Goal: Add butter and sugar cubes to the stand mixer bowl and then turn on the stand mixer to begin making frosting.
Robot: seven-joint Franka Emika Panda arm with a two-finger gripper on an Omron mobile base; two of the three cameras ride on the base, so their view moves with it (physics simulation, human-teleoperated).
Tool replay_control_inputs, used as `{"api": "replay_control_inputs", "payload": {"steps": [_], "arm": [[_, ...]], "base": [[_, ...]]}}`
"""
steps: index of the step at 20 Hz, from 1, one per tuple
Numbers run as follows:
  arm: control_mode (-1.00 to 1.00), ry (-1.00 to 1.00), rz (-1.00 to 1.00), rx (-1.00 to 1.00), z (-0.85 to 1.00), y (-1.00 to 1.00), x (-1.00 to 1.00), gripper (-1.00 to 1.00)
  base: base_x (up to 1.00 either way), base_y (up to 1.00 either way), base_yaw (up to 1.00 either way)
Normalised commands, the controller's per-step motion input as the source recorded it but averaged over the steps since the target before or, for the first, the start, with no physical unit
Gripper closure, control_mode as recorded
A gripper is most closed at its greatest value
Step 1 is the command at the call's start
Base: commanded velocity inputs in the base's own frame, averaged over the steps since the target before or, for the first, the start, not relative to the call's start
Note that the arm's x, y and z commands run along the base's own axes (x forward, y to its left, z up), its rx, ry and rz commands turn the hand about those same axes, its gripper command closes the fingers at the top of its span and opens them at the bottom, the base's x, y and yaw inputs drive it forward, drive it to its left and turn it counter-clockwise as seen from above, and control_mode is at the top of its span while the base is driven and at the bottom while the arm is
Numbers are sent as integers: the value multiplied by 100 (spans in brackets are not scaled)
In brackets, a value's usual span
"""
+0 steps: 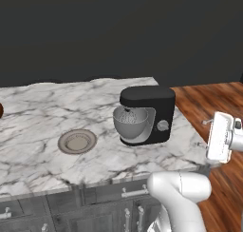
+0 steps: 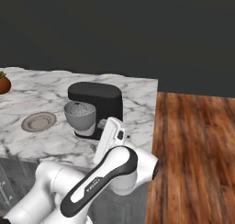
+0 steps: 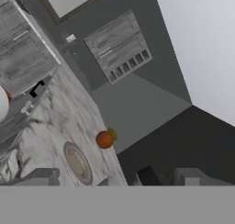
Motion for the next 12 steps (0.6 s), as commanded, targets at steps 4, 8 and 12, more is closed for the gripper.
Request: {"api": "replay_control_inputs", "payload": {"steps": [4,8,12], "arm": [[-100,-1,-10,0,0,29,0,-100],[-100,-3,-8,0,0,29,0,-100],[-100,0,-5,0,-1,10,2,-100]], "base": [[0,0,0],[0,0,0],[0,0,0]]}}
